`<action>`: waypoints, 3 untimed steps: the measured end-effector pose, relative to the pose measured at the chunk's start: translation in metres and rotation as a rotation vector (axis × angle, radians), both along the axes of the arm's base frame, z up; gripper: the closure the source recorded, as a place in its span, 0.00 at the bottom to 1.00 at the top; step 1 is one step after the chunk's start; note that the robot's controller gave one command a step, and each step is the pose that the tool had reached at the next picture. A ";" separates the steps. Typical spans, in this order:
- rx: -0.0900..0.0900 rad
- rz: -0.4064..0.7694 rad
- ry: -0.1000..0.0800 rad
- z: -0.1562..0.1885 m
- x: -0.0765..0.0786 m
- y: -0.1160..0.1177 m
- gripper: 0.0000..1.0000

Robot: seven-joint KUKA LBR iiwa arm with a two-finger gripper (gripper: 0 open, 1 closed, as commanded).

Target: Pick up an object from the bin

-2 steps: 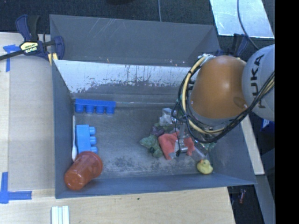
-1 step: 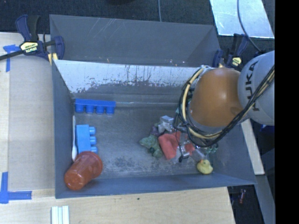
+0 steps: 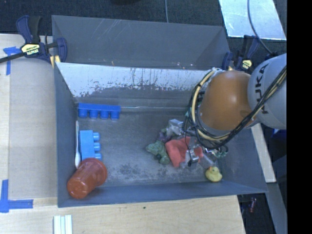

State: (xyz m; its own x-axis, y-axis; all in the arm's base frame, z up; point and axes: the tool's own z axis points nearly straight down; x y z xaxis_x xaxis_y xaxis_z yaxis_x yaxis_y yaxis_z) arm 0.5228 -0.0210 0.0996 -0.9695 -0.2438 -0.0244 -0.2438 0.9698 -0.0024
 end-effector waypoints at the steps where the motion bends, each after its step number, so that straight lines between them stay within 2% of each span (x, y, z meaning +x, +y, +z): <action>1: 0.007 -0.126 -0.036 -0.019 0.022 -0.017 1.00; 2: 0.007 -0.127 -0.036 -0.019 0.022 -0.017 1.00; 3: 0.004 -0.128 -0.012 0.001 0.017 -0.018 1.00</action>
Offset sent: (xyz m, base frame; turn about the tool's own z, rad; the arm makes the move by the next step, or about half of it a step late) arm 0.0000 0.0000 0.0000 0.0000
